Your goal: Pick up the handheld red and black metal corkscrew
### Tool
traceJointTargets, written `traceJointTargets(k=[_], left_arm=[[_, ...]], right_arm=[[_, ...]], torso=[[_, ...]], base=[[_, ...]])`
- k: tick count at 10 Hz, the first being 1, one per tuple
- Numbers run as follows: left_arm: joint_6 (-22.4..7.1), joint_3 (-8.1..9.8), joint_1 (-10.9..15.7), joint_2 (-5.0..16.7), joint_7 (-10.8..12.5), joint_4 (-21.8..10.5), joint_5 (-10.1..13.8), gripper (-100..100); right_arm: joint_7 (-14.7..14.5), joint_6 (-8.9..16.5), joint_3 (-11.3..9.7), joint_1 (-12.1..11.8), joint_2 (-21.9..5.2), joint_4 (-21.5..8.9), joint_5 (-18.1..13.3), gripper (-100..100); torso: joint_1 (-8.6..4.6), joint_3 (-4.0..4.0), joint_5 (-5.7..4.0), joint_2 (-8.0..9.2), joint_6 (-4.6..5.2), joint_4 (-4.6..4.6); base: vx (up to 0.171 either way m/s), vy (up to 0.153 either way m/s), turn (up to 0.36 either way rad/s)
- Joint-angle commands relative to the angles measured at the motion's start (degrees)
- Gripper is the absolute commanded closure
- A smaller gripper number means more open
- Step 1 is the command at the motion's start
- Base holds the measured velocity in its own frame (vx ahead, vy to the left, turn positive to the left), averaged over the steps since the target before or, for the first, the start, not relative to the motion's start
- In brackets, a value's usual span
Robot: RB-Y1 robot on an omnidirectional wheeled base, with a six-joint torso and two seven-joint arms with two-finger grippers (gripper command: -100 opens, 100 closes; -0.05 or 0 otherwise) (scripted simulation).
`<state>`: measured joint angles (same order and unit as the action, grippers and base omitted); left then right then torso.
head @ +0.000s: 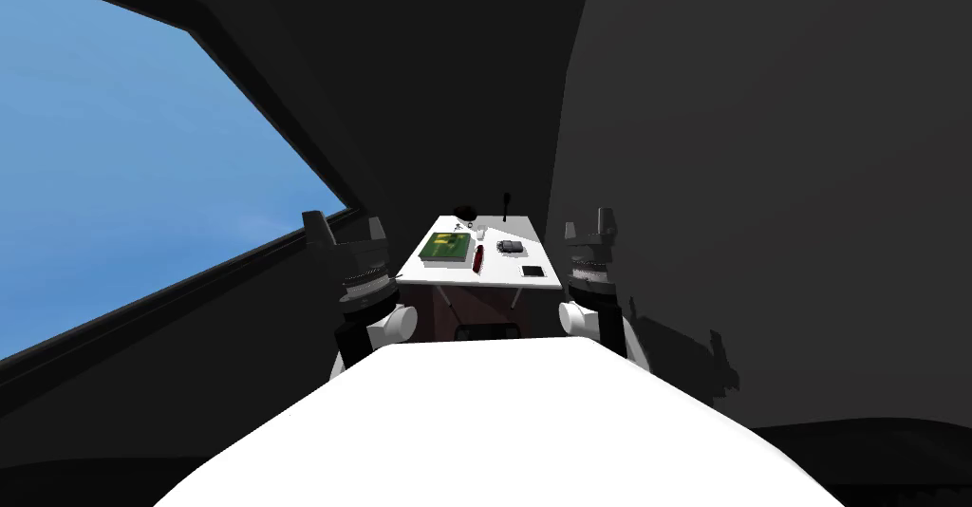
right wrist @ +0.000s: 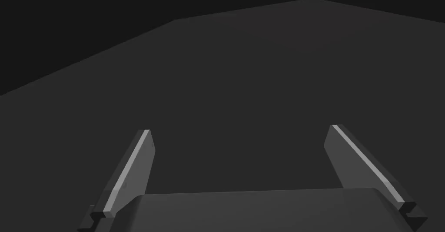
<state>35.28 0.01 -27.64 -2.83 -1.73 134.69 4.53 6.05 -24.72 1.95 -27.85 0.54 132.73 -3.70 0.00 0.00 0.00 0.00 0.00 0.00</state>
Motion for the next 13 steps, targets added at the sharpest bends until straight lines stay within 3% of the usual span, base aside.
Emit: traceJointTargets(k=[1,7,8,10,11,13], left_arm=[[0.00,0.00,0.00,0.00,0.00,0.00,0.00,0],[0.00,0.00,0.01,0.00,0.00,0.00,0.00,0],[0.00,0.00,0.01,0.00,0.00,0.00,0.00,0],[0.00,0.00,0.01,0.00,0.00,0.00,0.00,0],[0.00,0.00,0.01,0.00,0.00,0.00,0.00,0],[0.00,0.00,0.00,0.00,0.00,0.00,0.00,0]], right_arm=[[-1.13,-0.55,0.36,0.57,-2.61,-0.64,-1.01,-100],[-8.24,-3.73,1.55,3.86,-12.47,-5.28,-7.39,-100],[-8.24,-3.73,1.55,3.86,-13.12,-5.28,-7.39,-100],[-11.79,-5.18,1.79,5.49,-17.08,-7.75,-10.58,-100],[-11.82,-5.18,1.79,5.49,-17.68,-7.75,-10.58,-100],[-15.49,-6.73,1.67,7.24,-21.66,-10.64,-14.20,-100]], torso=[[0.00,0.00,0.00,0.00,0.00,0.00],[-0.13,0.11,-0.03,0.20,-0.01,0.05],[-0.12,0.13,-0.03,0.23,-0.02,0.05],[-0.06,0.09,-0.01,0.15,-0.01,0.04],[-0.02,0.09,0.00,0.15,-0.04,0.04],[-0.02,0.06,-0.01,0.10,-0.01,0.03]], base=[[-0.021,-0.010,0.095],[-0.054,-0.024,0.164],[-0.051,-0.014,0.078],[-0.047,0.003,0.244],[-0.033,-0.003,0.082],[-0.037,0.018,0.239]])
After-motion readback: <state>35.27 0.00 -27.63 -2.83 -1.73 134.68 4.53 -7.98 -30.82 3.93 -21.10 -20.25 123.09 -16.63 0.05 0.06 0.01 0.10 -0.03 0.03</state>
